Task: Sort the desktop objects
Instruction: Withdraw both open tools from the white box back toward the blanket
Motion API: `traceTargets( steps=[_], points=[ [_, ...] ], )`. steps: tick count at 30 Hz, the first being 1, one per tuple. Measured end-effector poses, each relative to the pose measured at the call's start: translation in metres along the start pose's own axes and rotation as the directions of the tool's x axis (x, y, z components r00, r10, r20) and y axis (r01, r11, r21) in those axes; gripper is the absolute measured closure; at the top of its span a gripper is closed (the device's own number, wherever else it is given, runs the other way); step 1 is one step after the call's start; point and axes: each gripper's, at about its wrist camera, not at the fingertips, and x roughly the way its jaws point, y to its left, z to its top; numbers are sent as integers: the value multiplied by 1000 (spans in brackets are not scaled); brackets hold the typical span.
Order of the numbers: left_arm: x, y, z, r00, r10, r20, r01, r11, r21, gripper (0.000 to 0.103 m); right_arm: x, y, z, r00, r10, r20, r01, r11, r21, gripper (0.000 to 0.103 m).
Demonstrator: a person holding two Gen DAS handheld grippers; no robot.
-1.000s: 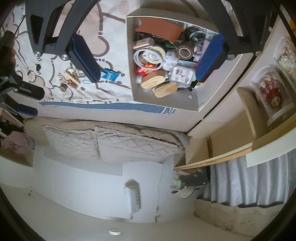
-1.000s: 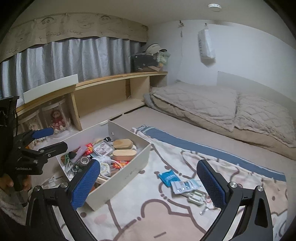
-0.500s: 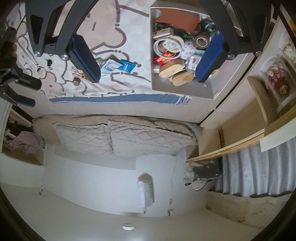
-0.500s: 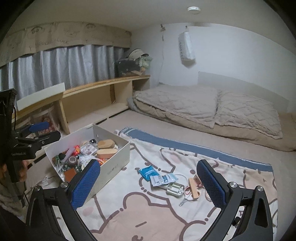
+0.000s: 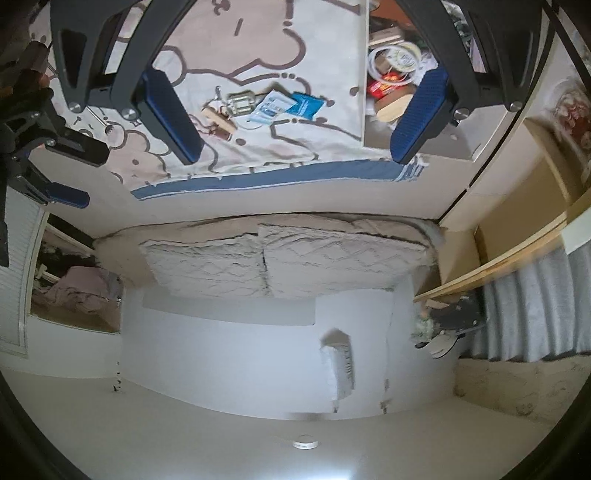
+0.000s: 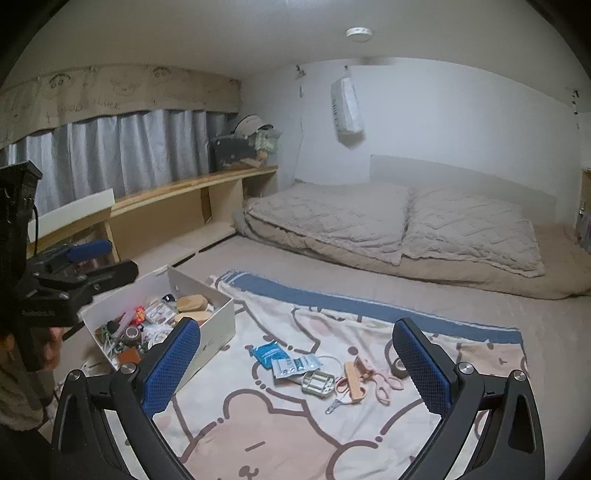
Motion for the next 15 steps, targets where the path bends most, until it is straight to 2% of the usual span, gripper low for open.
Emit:
traceTargets(
  steps=[7,11,15],
  points=[
    [14,-26,7,999,-42,21,42,999,13,0,-8,-25,-2,999,-45,0,45,999,27,0],
    [27,-29,-11,999,-48,3,48,999,9,0,-5,-42,-12,995,-93,-21,93,995,36,0],
    [46,-31,-24,999,-20,-26,21,999,29,0,5,-58,-23,990,-132,-52,135,989,54,0]
  ],
)
